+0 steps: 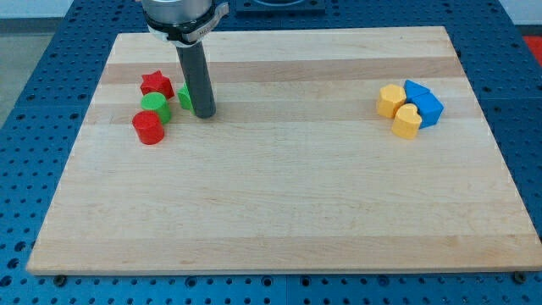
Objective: Point at the green star
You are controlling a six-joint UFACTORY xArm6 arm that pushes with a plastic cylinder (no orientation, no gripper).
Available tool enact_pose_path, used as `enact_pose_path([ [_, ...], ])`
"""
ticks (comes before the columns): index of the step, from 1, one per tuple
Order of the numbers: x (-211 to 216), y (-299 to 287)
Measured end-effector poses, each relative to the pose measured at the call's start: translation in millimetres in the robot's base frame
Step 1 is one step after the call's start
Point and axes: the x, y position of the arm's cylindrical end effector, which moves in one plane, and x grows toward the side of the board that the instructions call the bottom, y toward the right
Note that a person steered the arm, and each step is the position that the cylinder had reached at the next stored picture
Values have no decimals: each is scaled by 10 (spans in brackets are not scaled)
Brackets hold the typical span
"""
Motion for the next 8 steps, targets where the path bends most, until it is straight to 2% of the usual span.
enact_pose_path([
  [2, 0, 117],
  [3, -38, 371],
  [5, -538, 607],
  [6, -890, 581],
  [8, -999, -18],
])
